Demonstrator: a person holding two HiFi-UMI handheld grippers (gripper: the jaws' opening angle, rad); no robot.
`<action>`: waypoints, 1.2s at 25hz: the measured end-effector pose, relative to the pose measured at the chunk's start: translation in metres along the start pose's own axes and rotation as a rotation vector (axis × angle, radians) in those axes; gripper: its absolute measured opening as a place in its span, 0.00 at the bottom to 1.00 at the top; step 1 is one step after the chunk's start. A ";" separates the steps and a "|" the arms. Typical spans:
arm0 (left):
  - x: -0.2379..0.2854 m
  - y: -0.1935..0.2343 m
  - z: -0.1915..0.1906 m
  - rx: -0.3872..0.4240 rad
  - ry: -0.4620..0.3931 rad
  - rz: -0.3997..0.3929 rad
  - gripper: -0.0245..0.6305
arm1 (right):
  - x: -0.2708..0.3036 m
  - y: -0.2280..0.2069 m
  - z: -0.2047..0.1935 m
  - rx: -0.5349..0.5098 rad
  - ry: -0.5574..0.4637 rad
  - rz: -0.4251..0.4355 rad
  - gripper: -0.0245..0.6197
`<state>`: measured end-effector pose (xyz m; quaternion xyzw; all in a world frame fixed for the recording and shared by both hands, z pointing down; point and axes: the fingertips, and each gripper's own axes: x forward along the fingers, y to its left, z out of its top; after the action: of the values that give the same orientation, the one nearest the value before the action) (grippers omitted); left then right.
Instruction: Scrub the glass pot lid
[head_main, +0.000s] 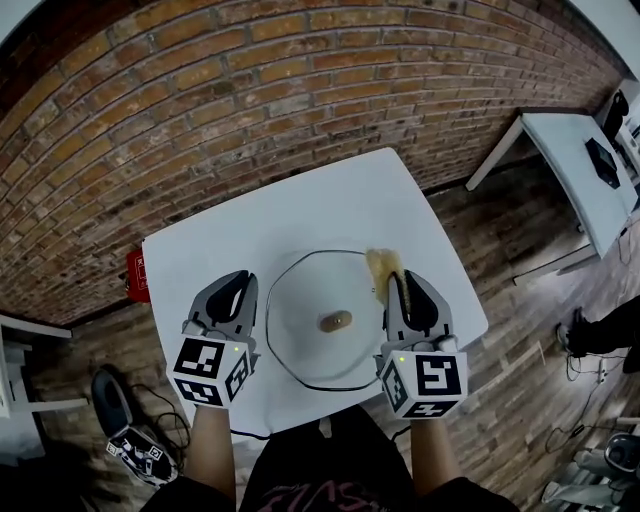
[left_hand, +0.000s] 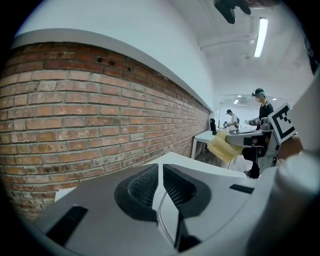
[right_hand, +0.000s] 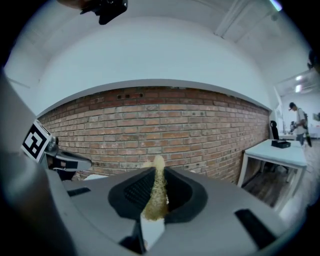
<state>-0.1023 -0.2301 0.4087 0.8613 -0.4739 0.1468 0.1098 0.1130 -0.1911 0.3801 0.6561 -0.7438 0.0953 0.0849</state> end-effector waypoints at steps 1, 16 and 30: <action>0.002 0.000 -0.004 -0.002 0.007 0.002 0.06 | 0.001 -0.001 -0.006 0.002 0.011 0.000 0.13; 0.021 -0.006 -0.097 -0.120 0.157 -0.004 0.06 | 0.003 -0.007 -0.096 0.032 0.174 0.002 0.13; 0.032 -0.010 -0.143 -0.229 0.245 -0.020 0.23 | 0.010 -0.002 -0.108 0.022 0.201 0.027 0.13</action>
<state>-0.0991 -0.2029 0.5535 0.8233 -0.4621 0.1946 0.2658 0.1136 -0.1736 0.4868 0.6338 -0.7394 0.1699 0.1507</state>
